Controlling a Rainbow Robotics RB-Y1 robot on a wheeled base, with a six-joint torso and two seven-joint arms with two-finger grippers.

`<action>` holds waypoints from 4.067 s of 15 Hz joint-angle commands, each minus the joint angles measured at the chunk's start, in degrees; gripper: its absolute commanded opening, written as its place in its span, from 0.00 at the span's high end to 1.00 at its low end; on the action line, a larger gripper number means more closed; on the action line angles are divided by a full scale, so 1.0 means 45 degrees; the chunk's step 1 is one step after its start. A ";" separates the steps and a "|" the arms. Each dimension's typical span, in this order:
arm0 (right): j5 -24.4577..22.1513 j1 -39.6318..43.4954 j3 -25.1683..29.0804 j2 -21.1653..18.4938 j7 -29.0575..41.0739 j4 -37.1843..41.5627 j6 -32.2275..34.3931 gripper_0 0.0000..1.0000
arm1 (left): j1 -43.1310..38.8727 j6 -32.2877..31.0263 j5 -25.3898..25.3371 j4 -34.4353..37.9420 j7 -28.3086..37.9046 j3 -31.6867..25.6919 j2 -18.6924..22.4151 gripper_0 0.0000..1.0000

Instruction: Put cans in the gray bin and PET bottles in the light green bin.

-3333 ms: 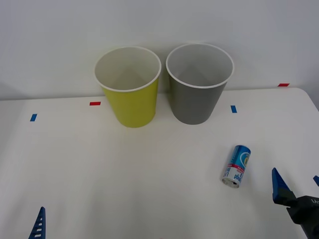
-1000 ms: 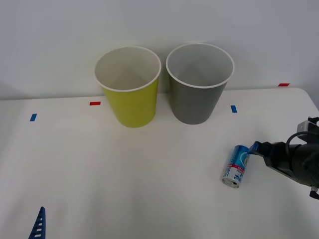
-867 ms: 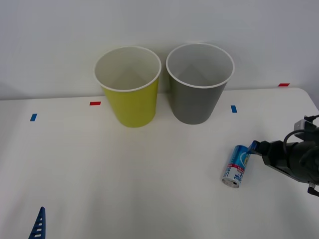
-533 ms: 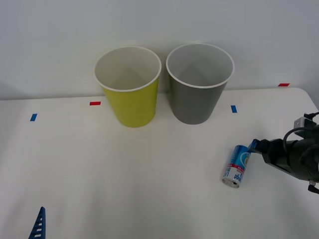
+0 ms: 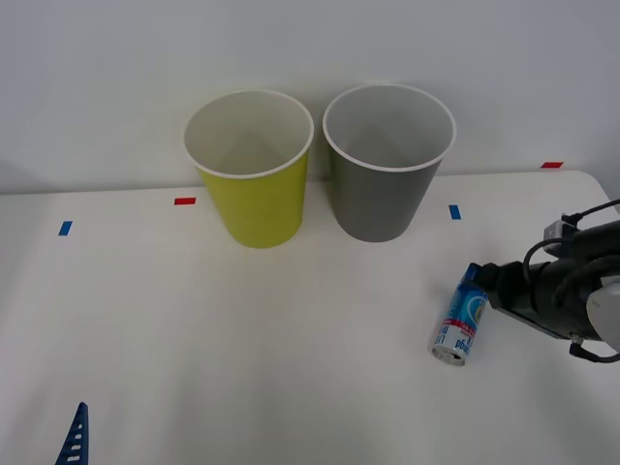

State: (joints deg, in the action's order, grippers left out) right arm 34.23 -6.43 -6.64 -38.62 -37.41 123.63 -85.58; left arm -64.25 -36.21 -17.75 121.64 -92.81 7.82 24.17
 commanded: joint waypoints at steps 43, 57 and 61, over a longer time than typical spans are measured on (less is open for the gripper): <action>0.1925 -0.3767 -0.4305 -0.1358 0.0715 -0.4857 0.1204 0.88 | 0.0000 0.0000 0.0000 0.0000 0.0000 0.0000 0.0000 0.00; 0.0421 -0.1931 -0.3446 -0.1163 0.0090 -0.2982 0.2591 0.93 | 0.0000 0.0000 0.0000 0.0000 0.0000 0.0000 0.0000 0.00; -0.0262 -0.0427 -0.1239 -0.0225 -0.2332 -0.1380 0.2571 0.94 | 0.0000 0.0000 0.0000 0.0000 0.0000 0.0000 0.0000 0.00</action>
State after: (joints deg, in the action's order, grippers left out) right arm 34.22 -10.43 -15.23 -41.12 -44.32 115.10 -73.98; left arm -64.25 -36.21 -17.75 121.64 -92.81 7.82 24.17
